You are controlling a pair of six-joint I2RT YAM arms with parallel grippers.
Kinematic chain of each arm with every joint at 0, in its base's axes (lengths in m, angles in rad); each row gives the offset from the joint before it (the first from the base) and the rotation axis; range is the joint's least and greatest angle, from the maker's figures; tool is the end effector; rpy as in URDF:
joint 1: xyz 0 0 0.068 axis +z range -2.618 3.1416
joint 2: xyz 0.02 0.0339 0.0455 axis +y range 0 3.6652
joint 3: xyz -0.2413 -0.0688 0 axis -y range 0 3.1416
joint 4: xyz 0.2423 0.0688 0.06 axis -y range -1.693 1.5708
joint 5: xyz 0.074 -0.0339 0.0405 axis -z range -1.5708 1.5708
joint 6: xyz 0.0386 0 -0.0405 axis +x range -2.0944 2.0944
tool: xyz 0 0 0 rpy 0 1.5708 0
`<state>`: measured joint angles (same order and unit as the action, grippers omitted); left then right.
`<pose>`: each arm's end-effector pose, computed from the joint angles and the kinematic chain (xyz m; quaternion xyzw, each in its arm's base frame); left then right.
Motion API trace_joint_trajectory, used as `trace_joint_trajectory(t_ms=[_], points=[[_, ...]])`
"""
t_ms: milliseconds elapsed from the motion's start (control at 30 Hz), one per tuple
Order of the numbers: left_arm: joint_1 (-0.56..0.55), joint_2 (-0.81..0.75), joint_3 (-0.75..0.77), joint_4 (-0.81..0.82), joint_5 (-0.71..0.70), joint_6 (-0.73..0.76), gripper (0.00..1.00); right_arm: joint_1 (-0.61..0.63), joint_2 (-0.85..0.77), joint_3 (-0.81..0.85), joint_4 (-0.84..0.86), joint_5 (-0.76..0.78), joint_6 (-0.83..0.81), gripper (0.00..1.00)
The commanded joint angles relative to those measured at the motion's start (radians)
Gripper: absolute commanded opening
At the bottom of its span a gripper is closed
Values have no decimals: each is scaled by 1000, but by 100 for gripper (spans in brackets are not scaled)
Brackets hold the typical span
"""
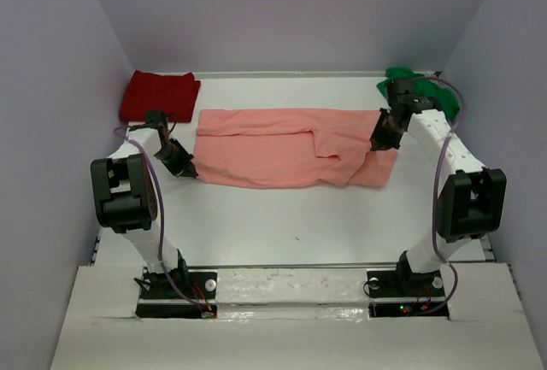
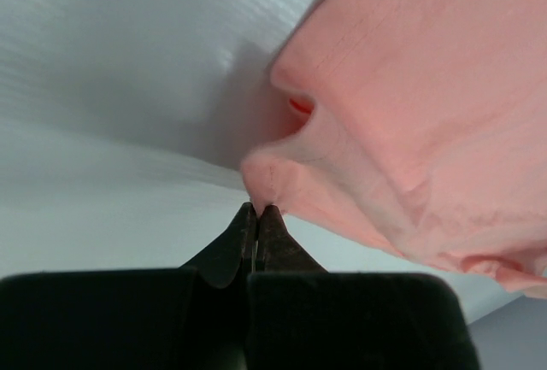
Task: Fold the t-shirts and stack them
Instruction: Grap the side of the flattened tshirt closest away from the robot with both arms, then fold the other side of the tshirt into a rectangle
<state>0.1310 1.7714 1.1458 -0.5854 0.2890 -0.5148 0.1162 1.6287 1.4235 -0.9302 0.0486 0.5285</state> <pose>0.3372 0.0333 0.1528 -0.2845 0.9315 -0.1728 0.1468 0.3289 0.0365 0.2617 0.2049 0.9544 0.0459 0.2123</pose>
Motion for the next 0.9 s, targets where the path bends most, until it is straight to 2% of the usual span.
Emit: trace_joint_trajectory(t_ms=[0,367,867], points=[[2,-121,-15,-97,32,-8,0,-7,19,54,19,-9,-28,0],[16,-191,-11,-168,42,-8,0,-29,74,103,31,-15,-53,0],[62,-191,52,-198,39,-13,0,-105,129,202,19,-24,-101,0]])
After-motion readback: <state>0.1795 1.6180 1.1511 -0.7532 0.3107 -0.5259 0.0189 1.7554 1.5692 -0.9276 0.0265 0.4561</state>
